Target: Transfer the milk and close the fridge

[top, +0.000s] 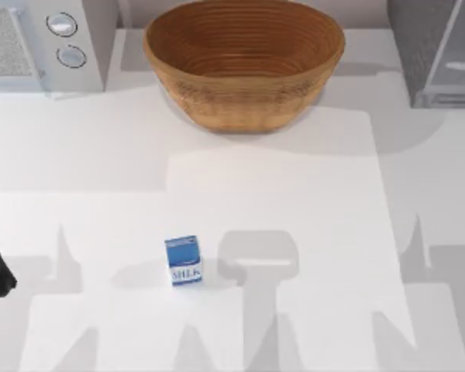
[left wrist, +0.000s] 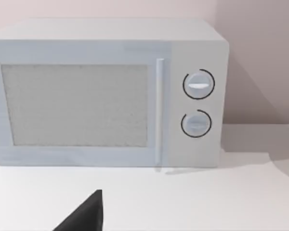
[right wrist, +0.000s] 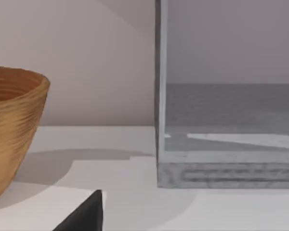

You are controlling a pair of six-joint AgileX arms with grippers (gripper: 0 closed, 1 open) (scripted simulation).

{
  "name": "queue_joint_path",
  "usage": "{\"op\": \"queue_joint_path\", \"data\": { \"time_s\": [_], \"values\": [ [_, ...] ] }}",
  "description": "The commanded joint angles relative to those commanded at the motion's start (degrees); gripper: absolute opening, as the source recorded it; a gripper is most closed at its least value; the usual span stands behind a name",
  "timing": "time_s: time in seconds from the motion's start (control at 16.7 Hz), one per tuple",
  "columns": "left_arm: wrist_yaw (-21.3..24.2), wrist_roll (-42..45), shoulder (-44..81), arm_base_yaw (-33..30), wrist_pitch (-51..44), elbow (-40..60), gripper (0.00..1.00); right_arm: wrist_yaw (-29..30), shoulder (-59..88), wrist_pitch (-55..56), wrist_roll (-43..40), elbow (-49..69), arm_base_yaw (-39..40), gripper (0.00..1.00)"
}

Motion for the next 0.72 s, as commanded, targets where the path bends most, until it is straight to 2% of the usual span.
{"op": "queue_joint_path", "data": {
  "time_s": [0.18,0.36,0.54,0.72],
  "values": [
    [0.00,0.00,0.00,0.00,0.00,0.00,1.00,11.35,8.99,8.48,0.14,0.25,11.21,1.00],
    [0.00,0.00,0.00,0.00,0.00,0.00,1.00,20.01,16.07,15.16,0.28,0.45,19.83,1.00],
    [0.00,0.00,0.00,0.00,0.00,0.00,1.00,24.50,19.99,18.86,0.38,0.56,24.39,1.00],
    [0.00,0.00,0.00,0.00,0.00,0.00,1.00,24.96,20.43,19.27,0.39,0.57,24.87,1.00]
  ]
}}
